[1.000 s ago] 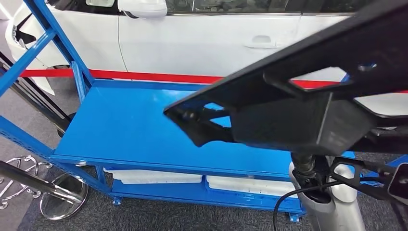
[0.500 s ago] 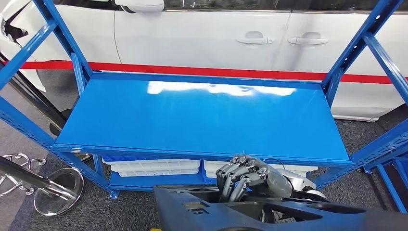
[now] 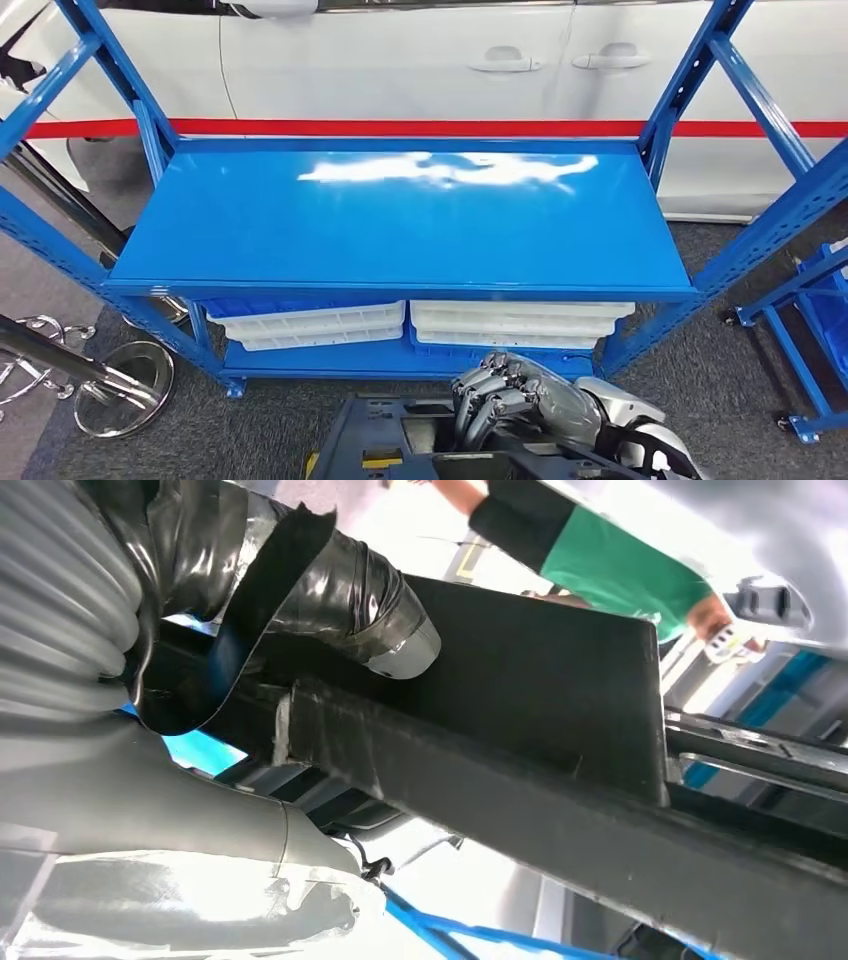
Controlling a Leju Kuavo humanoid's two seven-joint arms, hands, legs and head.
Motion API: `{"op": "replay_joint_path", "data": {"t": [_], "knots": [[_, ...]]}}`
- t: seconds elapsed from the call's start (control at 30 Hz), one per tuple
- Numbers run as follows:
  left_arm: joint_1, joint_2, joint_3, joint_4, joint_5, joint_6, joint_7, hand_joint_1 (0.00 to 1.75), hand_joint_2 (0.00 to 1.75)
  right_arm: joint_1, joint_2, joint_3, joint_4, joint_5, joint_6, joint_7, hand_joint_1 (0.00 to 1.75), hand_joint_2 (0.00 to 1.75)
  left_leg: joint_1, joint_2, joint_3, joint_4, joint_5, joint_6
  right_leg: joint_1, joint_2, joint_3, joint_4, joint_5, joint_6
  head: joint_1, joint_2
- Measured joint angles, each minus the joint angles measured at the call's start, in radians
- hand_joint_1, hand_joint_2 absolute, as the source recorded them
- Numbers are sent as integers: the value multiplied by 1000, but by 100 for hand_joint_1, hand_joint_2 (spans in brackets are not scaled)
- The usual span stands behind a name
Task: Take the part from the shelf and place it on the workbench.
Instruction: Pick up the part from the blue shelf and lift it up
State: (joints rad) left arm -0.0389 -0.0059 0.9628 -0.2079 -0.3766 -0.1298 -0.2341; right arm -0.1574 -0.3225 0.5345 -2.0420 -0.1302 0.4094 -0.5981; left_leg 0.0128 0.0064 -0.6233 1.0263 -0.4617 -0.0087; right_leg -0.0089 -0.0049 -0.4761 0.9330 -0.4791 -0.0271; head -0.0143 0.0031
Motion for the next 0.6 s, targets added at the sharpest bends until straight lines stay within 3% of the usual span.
{"op": "replay_joint_path", "data": {"t": [0.07, 0.1, 0.13, 0.17, 0.2, 0.27, 0.33, 0.37, 0.43, 0.47, 0.5, 0.6], "knots": [[-4, 3, 0, 0, -6, -7, -4, 0, 175, 18, -9, -7, -10, 11, -7, 0, 173, 175, 2, 0, -36, 132, -97, -6, 2, -2, -26, 9, 14, -6, 0, 0], [-6, 4, 0, 0, -8, -11, -8, 0, 175, 26, -12, -10, -13, 14, -9, 1, 173, 175, 2, 0, -47, 192, -124, -9, 2, -3, -39, 14, 20, -6, 0, 0], [-8, 4, 0, 0, -10, -16, -13, 0, 175, 35, -13, -13, -16, 15, -11, 4, 173, 175, 2, 0, -47, 228, -127, -10, 3, -3, -53, 19, 27, -6, 0, 0], [-9, 4, 0, 0, -12, -22, -18, 0, 175, 42, -14, -14, -19, 15, -13, 8, 173, 175, 2, 0, -31, 232, -109, -11, 3, -3, -67, 24, 34, -4, 0, 0], [-12, 5, 0, 0, -14, -28, -23, 0, 175, 46, -15, -15, -20, 13, -14, 15, 173, 175, 2, 0, 0, 202, -80, -10, 2, -2, -79, 27, 41, -3, 0, 0], [-18, 6, -1, 0, -19, -38, -32, 0, 175, 50, -17, -16, -21, 6, -16, 27, 173, 175, 1, -1, 95, 78, -34, -5, 3, -1, -98, 32, 53, 4, 0, 0], [-24, 8, -2, 0, -22, -42, -35, 0, 175, 51, -18, -19, -23, -1, -18, 36, 173, 175, -2, -4, 167, -39, -33, 2, 5, 0, -109, 35, 67, 15, 0, 0], [-26, 8, -3, 0, -23, -41, -35, 0, 175, 51, -18, -21, -24, -3, -20, 39, 173, 175, -5, -6, 181, -67, -38, 6, 6, 0, -113, 36, 75, 20, 0, 0], [-27, 8, -5, 0, -26, -37, -31, 0, 175, 53, -20, -23, -25, -6, -23, 42, 173, 175, -3, -7, 178, -82, -35, 13, 7, 1, -123, 38, 84, 29, 0, 0], [-26, 7, -6, 0, -28, -33, -28, 0, 175, 54, -21, -24, -25, -8, -25, 43, 173, 175, 0, -7, 171, -84, -32, 17, 7, 2, -133, 50, 69, 34, 0, 0], [-26, 7, -8, 1, -29, -31, -25, 0, 175, 55, -23, -25, -25, -10, -26, 44, 173, 175, 2, -5, 162, -85, -27, 24, 6, 3, -148, 82, 37, 39, 0, 0], [-26, 6, -13, 1, -31, -26, -20, 0, 175, 58, -27, -29, -26, -16, -28, 49, 173, 175, -1, 0, 122, -71, -12, 45, 2, 4, -213, 279, -98, 48, 1, 0]]}}
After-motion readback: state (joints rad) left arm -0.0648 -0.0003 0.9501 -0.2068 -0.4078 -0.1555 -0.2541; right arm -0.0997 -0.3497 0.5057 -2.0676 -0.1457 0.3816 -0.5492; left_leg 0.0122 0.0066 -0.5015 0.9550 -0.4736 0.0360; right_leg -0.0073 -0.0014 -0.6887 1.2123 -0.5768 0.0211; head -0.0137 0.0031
